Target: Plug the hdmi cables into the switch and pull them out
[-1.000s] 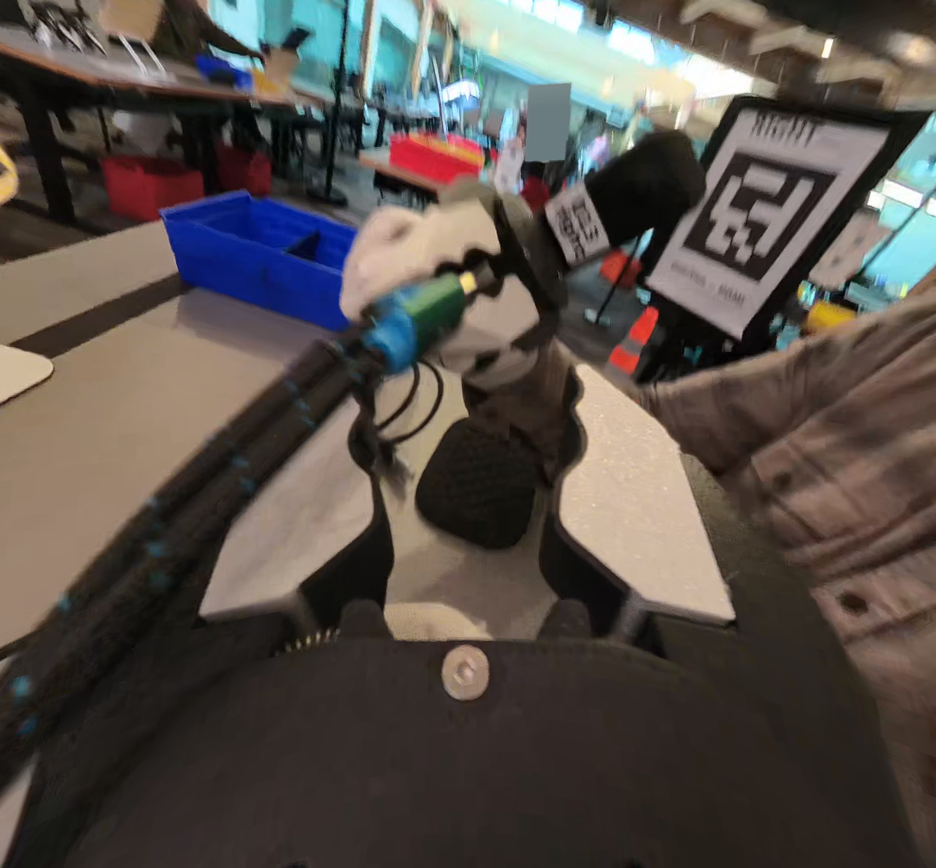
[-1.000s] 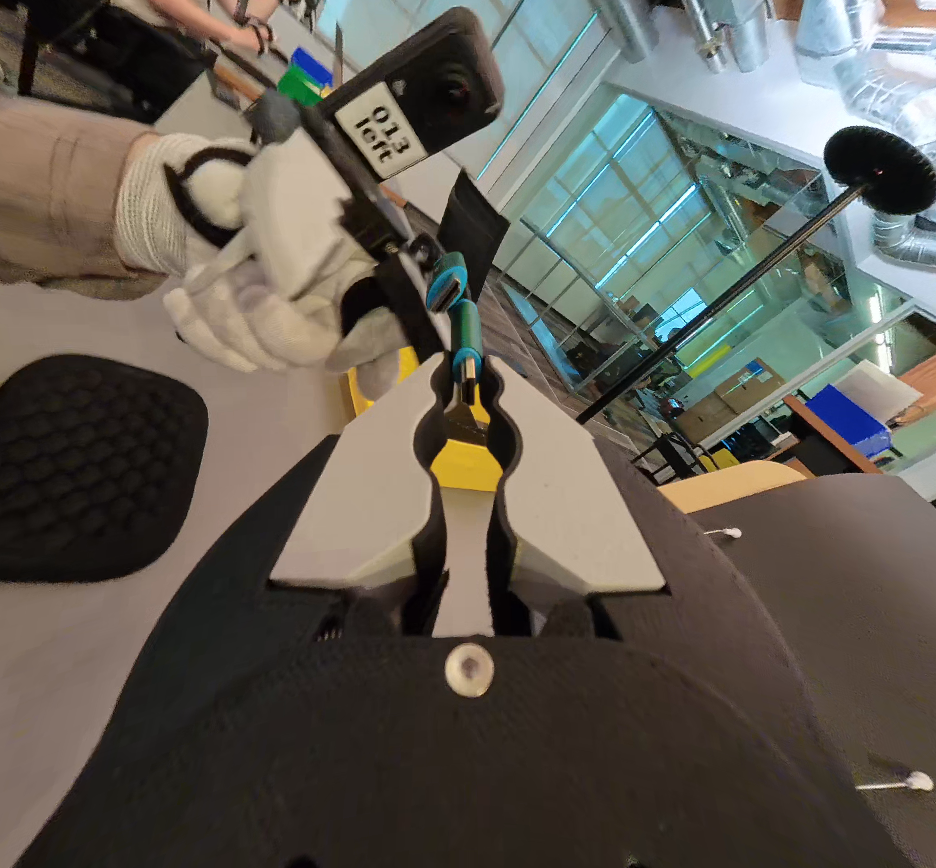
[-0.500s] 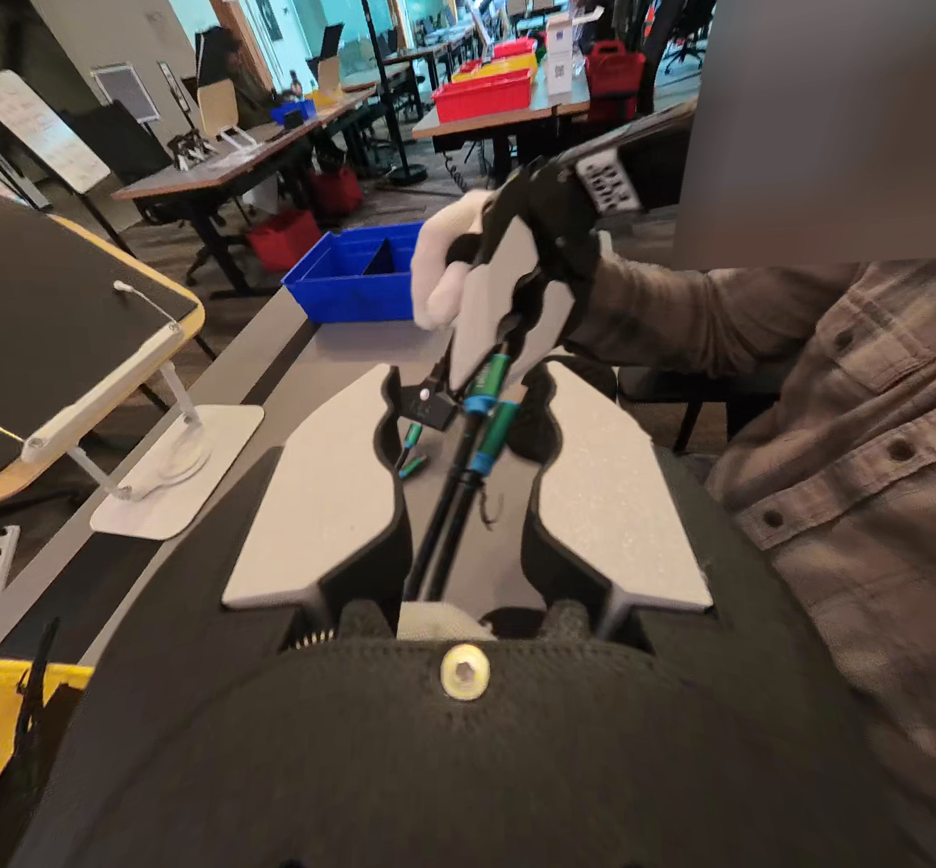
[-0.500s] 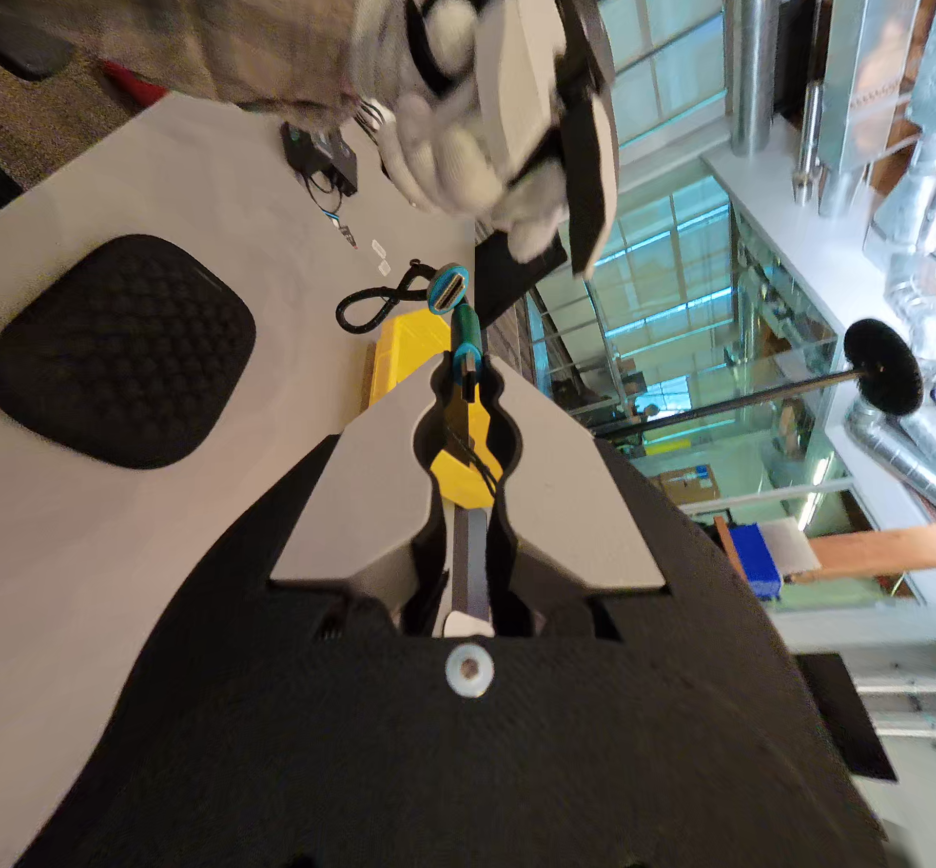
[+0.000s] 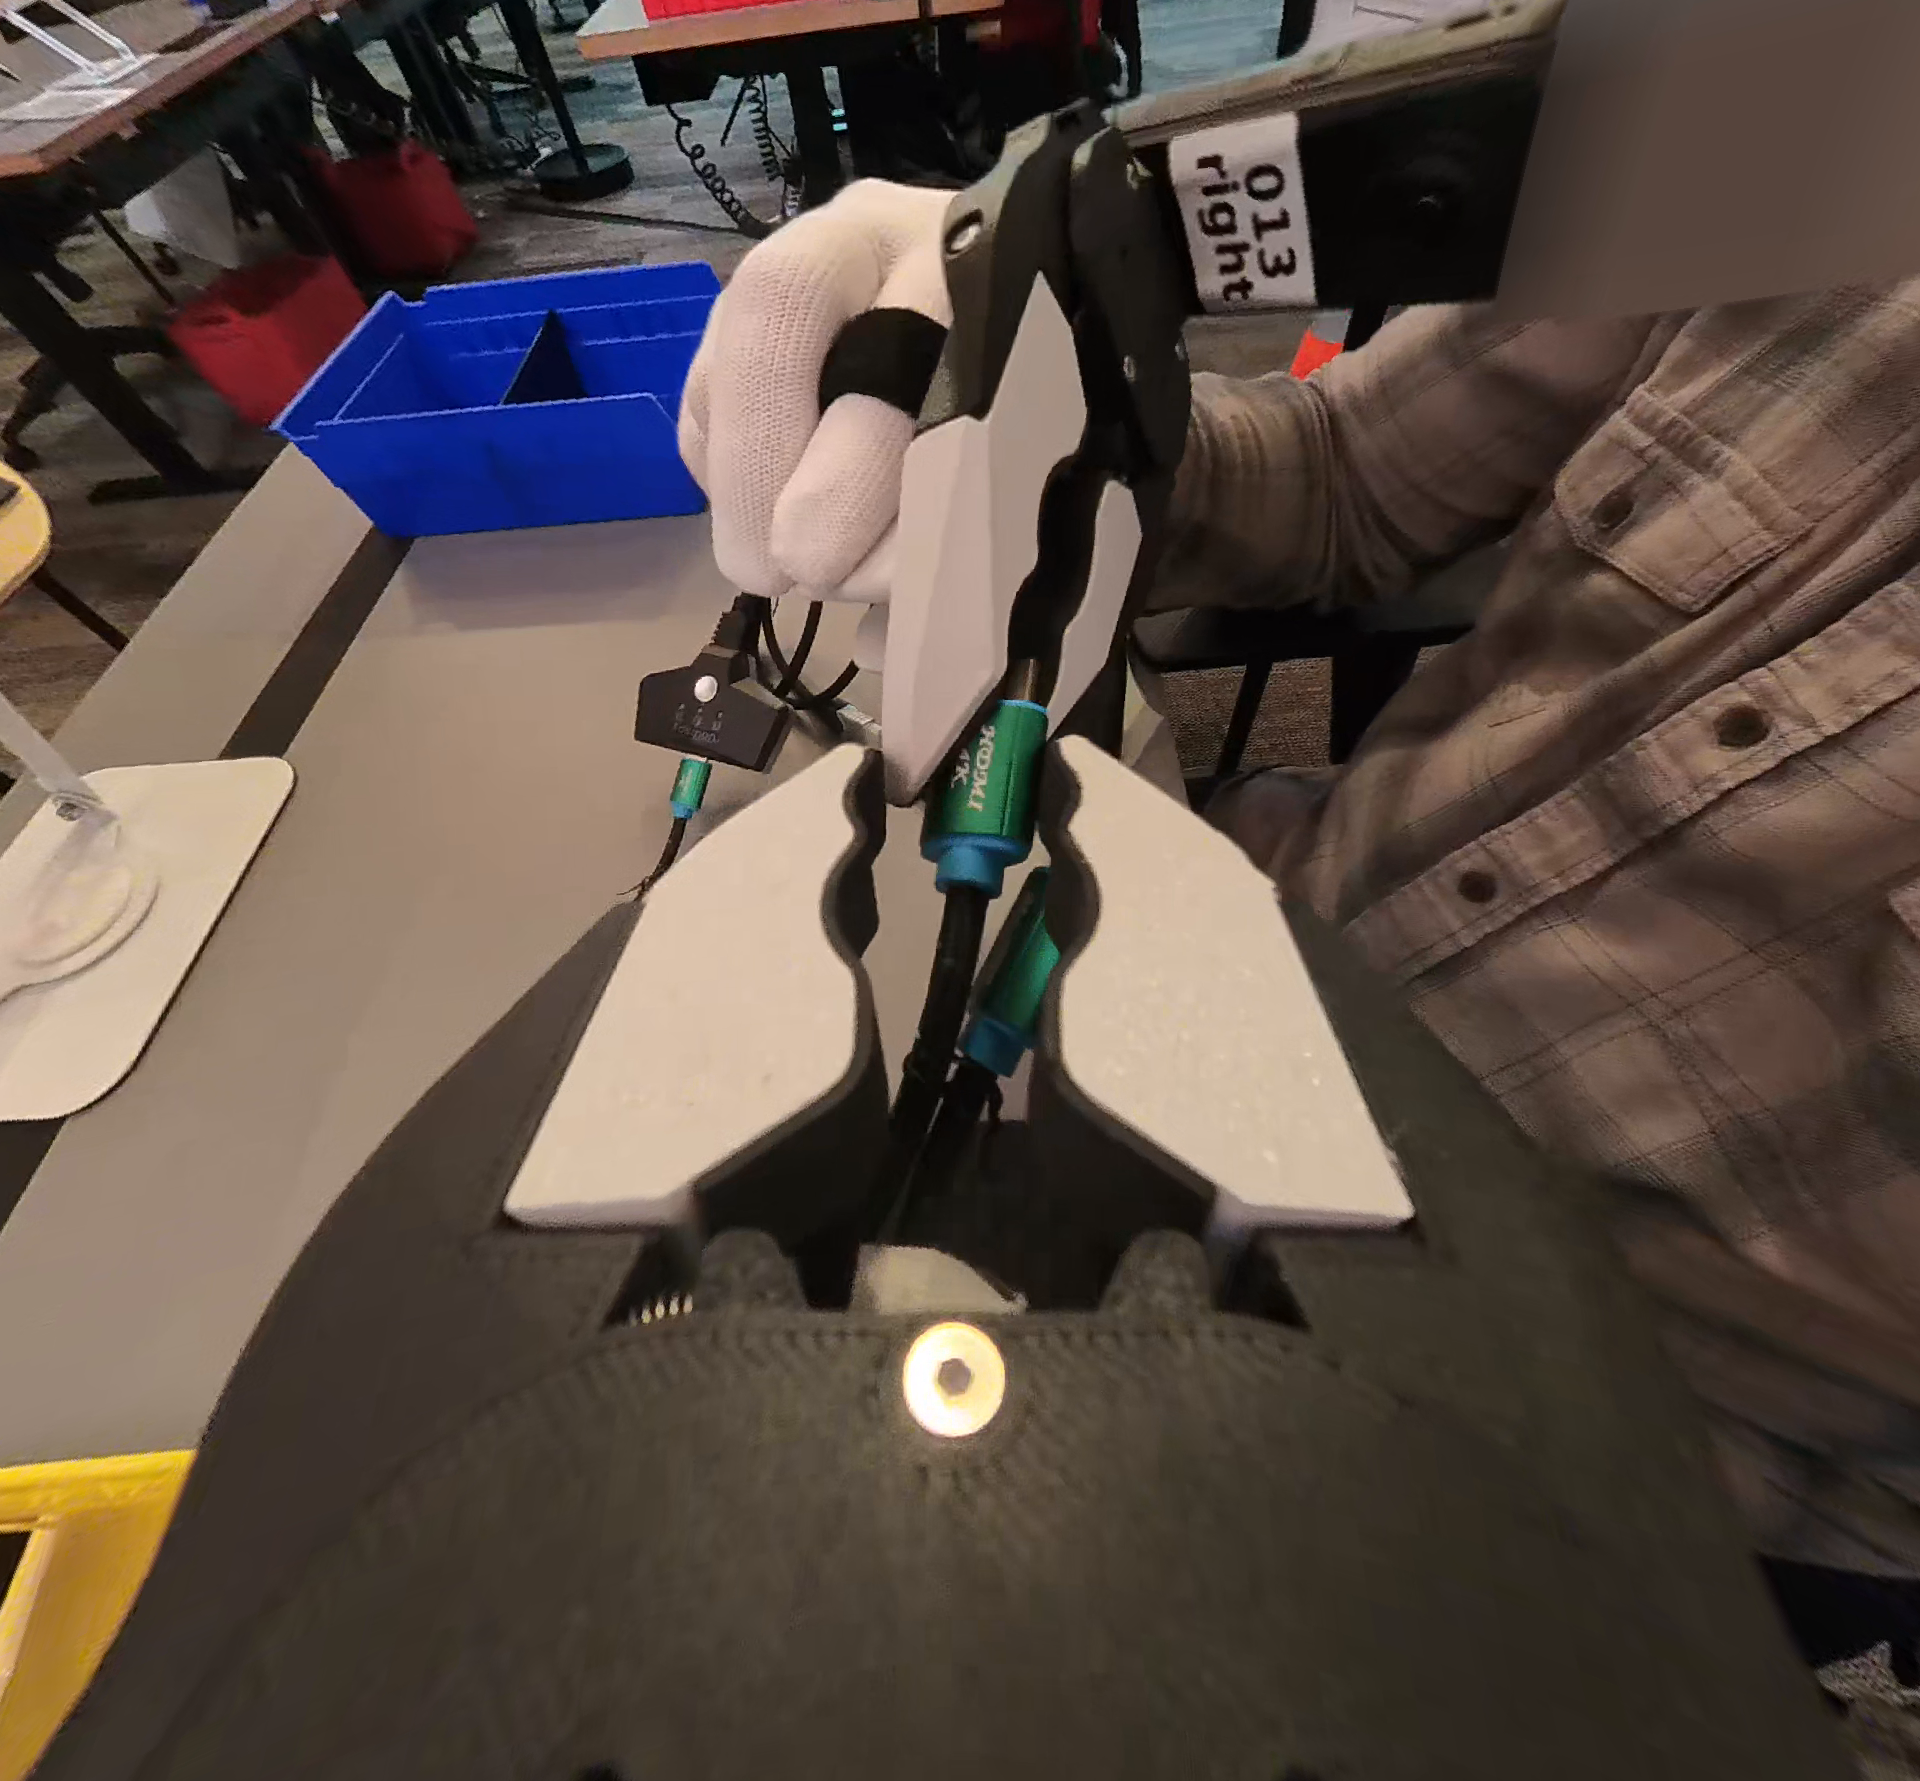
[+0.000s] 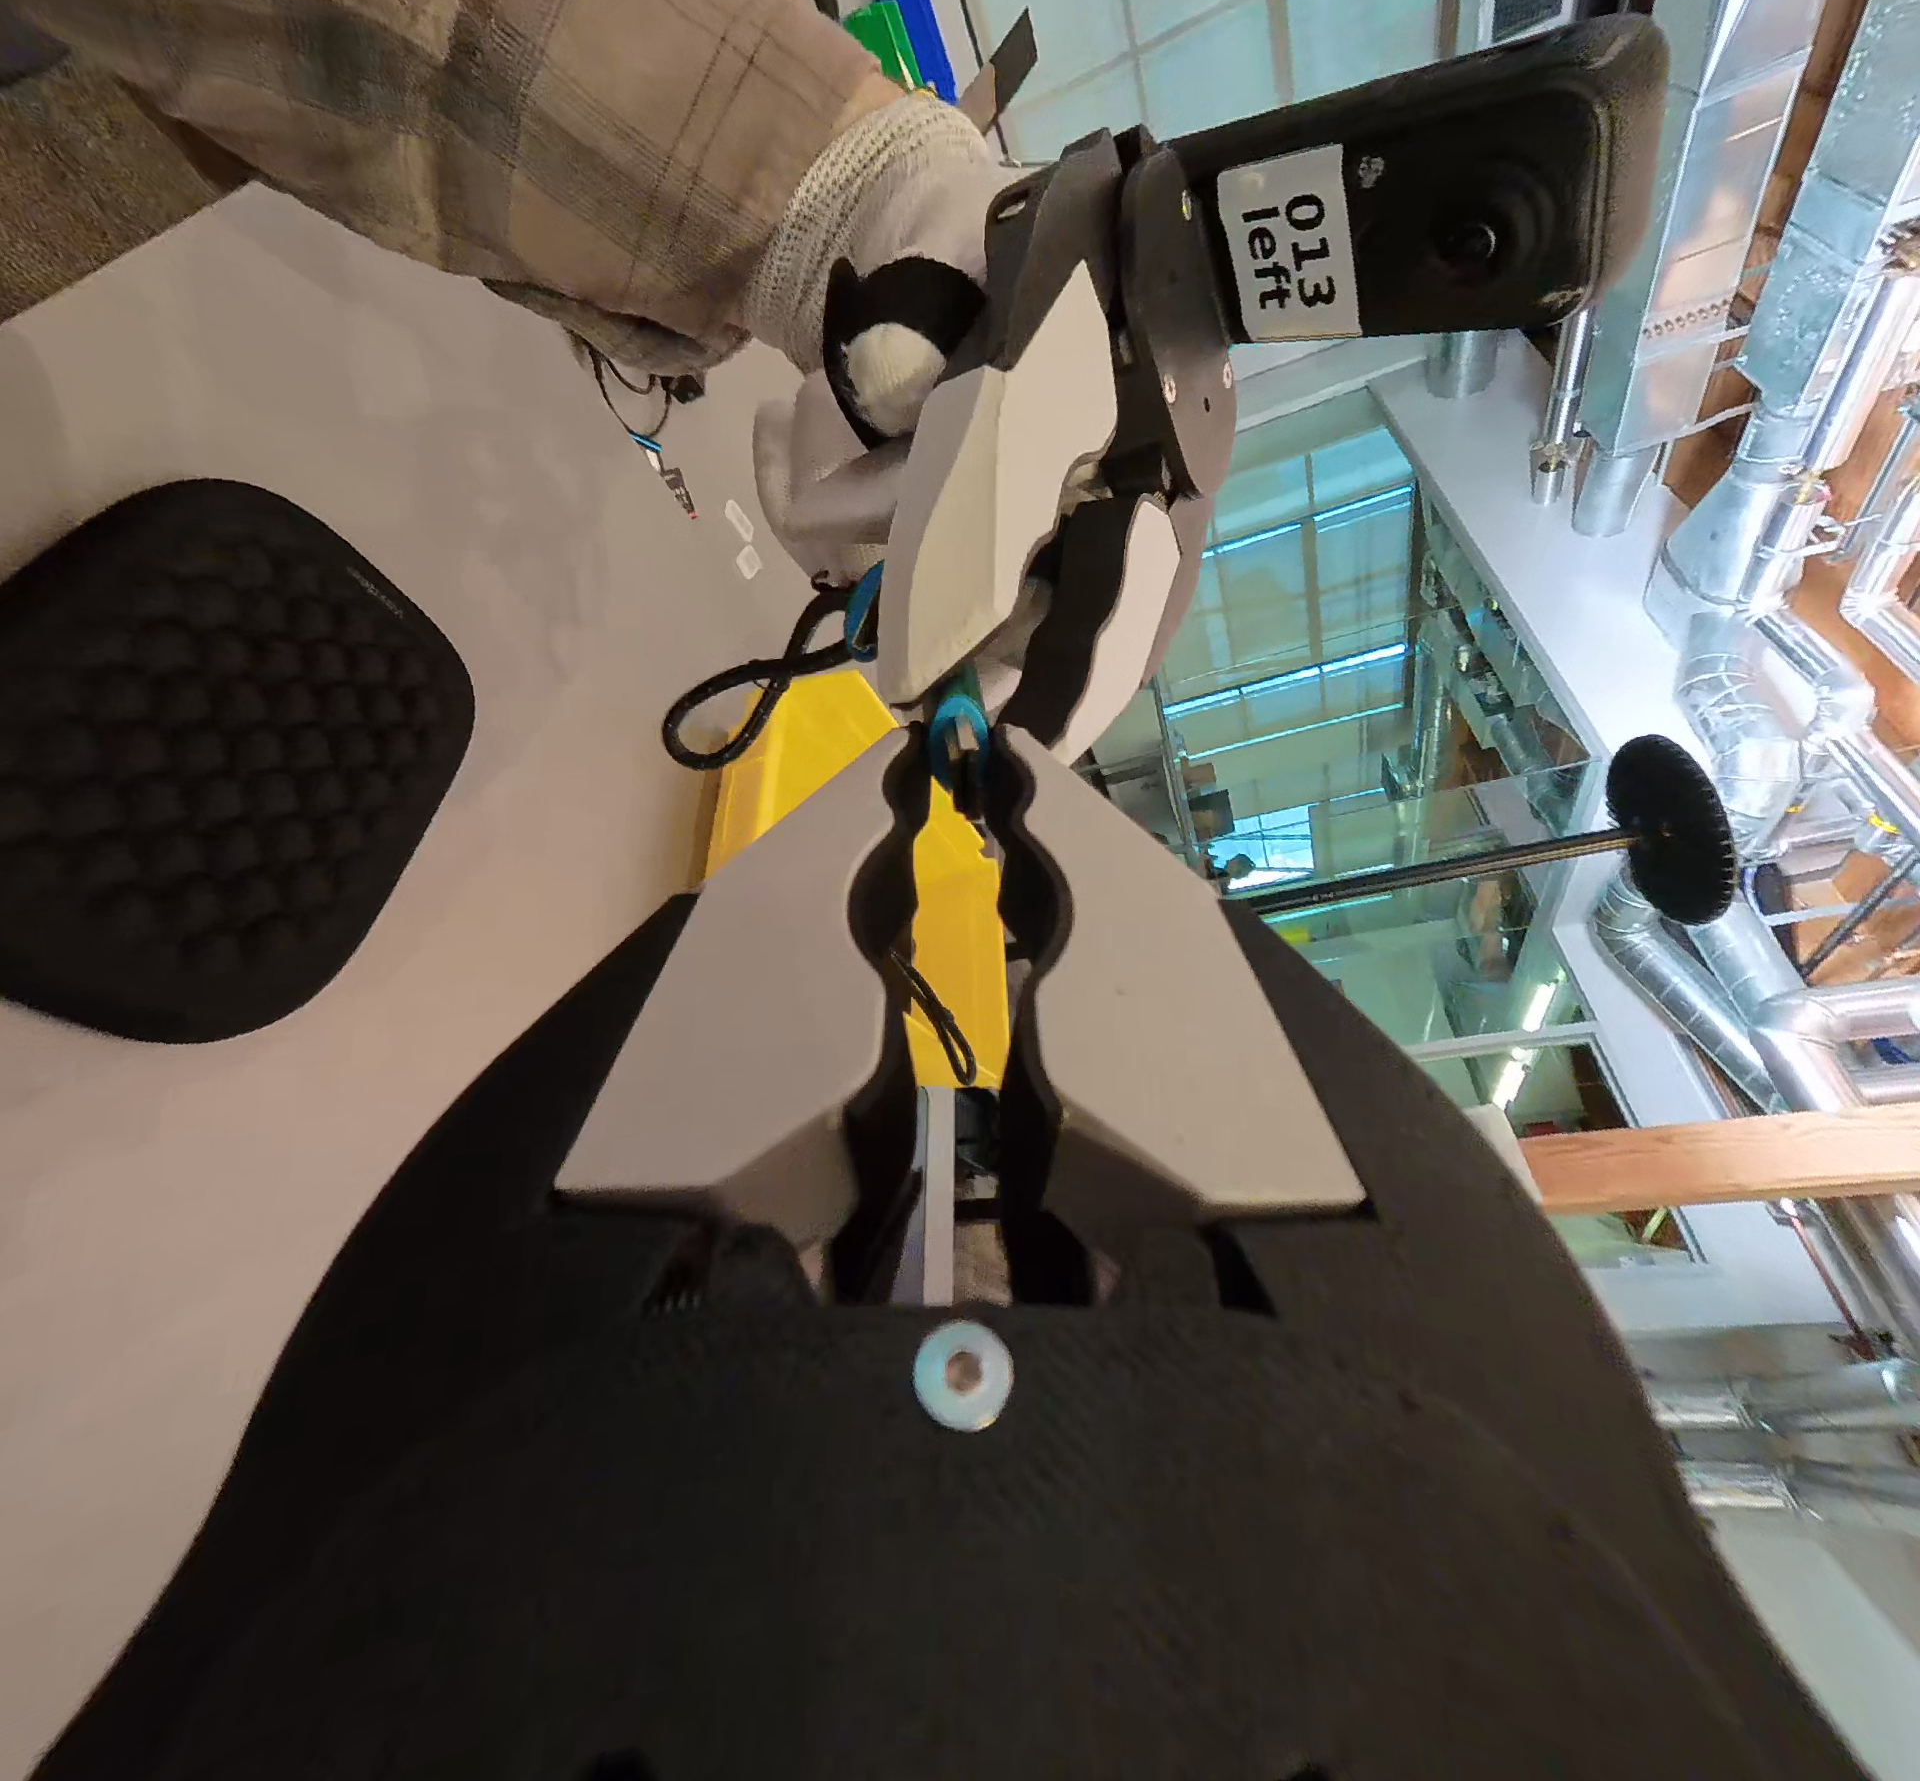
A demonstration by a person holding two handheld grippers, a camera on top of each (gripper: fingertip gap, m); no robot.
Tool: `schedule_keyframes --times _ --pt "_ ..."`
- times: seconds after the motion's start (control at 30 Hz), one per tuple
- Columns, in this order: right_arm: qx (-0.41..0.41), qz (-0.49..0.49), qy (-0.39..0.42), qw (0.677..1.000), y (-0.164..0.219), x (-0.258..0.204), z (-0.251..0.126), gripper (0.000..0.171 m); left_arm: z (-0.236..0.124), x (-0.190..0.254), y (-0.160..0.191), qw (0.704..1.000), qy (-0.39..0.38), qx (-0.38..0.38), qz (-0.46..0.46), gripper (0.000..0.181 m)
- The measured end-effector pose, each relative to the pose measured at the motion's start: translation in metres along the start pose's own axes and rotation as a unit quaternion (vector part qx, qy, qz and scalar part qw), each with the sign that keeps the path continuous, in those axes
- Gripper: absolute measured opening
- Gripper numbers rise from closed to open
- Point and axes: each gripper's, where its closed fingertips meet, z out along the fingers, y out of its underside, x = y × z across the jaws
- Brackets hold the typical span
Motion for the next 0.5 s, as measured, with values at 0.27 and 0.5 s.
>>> schedule_keyframes --times 0.27,0.5 --pt "-0.053 -0.042 0.035 0.997 0.022 0.005 0.007 0.009 0.003 -0.023 0.008 0.999 -0.046 -0.016 -0.018 0.030" --pt "-0.132 -0.113 0.061 0.983 0.057 0.005 0.011 0.008 0.013 -0.054 0.024 0.990 -0.123 -0.052 -0.037 0.030"
